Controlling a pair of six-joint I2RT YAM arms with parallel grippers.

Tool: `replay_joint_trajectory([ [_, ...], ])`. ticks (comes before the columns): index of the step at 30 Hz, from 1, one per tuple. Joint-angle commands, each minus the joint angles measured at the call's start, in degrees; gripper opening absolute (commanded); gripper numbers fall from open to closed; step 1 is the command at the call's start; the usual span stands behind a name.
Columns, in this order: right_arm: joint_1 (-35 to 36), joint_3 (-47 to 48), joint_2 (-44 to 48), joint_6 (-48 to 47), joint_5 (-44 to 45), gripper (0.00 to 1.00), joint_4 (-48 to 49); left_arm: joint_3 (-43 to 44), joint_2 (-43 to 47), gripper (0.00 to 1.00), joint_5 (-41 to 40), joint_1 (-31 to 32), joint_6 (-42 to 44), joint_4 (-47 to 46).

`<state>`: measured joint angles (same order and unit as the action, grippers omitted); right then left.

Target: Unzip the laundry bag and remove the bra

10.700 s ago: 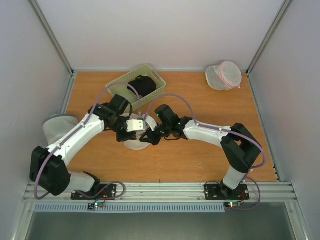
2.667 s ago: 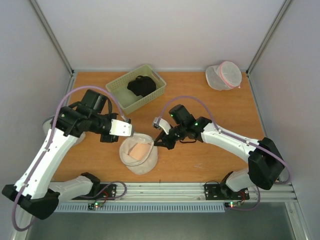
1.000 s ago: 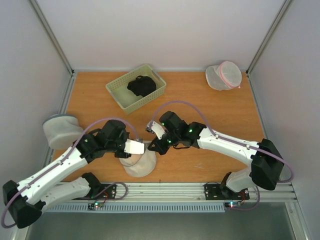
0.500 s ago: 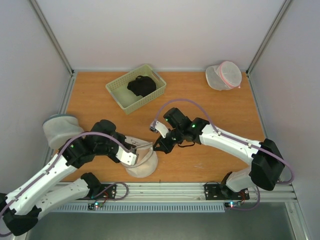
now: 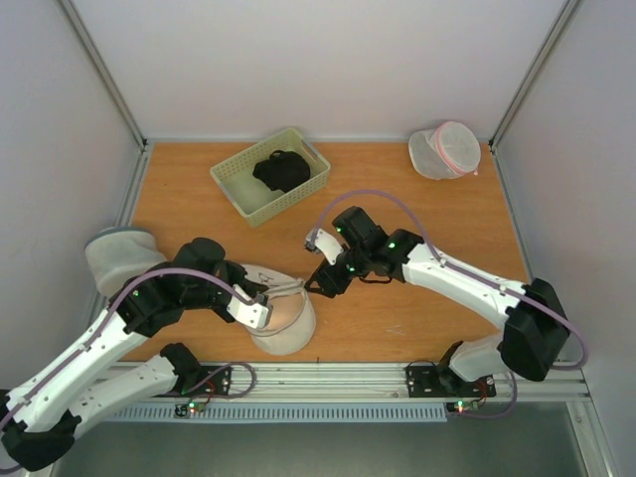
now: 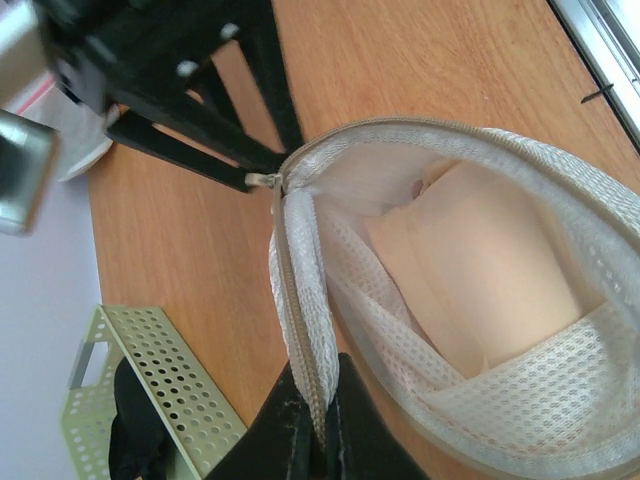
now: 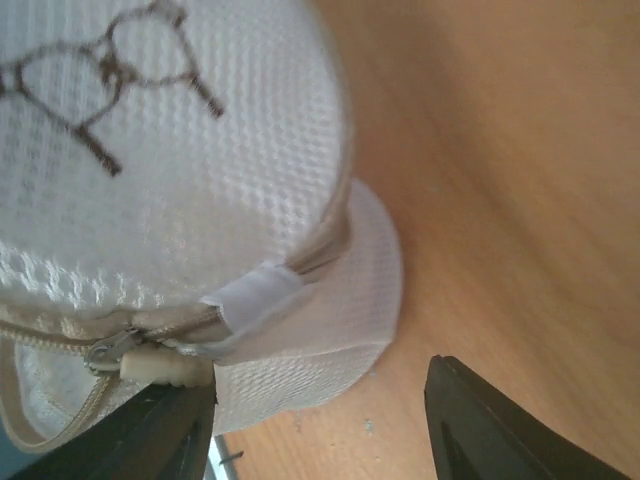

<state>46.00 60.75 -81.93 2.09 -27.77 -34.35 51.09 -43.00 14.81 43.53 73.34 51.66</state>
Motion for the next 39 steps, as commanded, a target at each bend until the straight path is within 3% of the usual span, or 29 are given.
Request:
replay_joint_trajectory([
  [1, -0.6, 0.2, 9.7, -4.3, 13.8, 0.63, 3.4, 0.6, 0.5, 0.01, 2.3, 0.4, -1.4, -2.4],
  [6, 2.1, -2.2, 16.1, -9.5, 18.6, 0.79, 8.8, -0.2, 0.6, 0.01, 2.5, 0.3, -3.2, -4.1],
  [13, 13.6, -11.3, 19.0, -12.4, 16.0, 0.80, 32.1, -0.2, 0.3, 0.01, 2.7, 0.3, -6.1, -5.2],
  [19, 19.1, -13.4, 13.8, -12.8, 21.2, 0.79, 36.5, -0.3, 0.2, 0.01, 2.9, 0.4, -7.1, -5.1],
  [23, 20.0, -11.1, 9.6, -13.2, 24.8, 0.69, 35.3, -0.5, 0.3, 0.01, 3.2, 0.4, -7.2, -5.2],
  [28, 20.3, -10.0, 7.8, -12.2, 27.5, 0.39, 36.5, -0.4, 0.3, 0.01, 3.1, 0.4, -8.0, -5.2],
  [34, 20.3, -10.4, 8.1, -10.8, 27.2, 0.15, 37.8, -1.1, 0.6, 0.01, 3.0, 0.4, -10.0, -6.6],
  [35, 20.3, -10.3, 7.9, -10.7, 27.2, 0.09, 37.5, -1.3, 0.6, 0.07, 2.7, 0.4, -11.4, -7.4],
  [37, 20.3, -10.4, 7.9, -10.2, 27.6, 0.01, 37.7, -1.6, 0.8, 0.48, 1.1, 0.3, -15.9, -11.2],
  [38, 20.2, -10.8, 8.1, -9.7, 30.1, 0.01, 38.2, -1.6, 0.8, 0.64, -0.8, 0.4, -19.5, -14.8],
  [39, 20.1, -11.4, 8.6, -9.3, 31.1, 0.01, 39.2, -1.4, 0.7, 0.73, -3.0, 0.4, -27.4, -17.6],
])
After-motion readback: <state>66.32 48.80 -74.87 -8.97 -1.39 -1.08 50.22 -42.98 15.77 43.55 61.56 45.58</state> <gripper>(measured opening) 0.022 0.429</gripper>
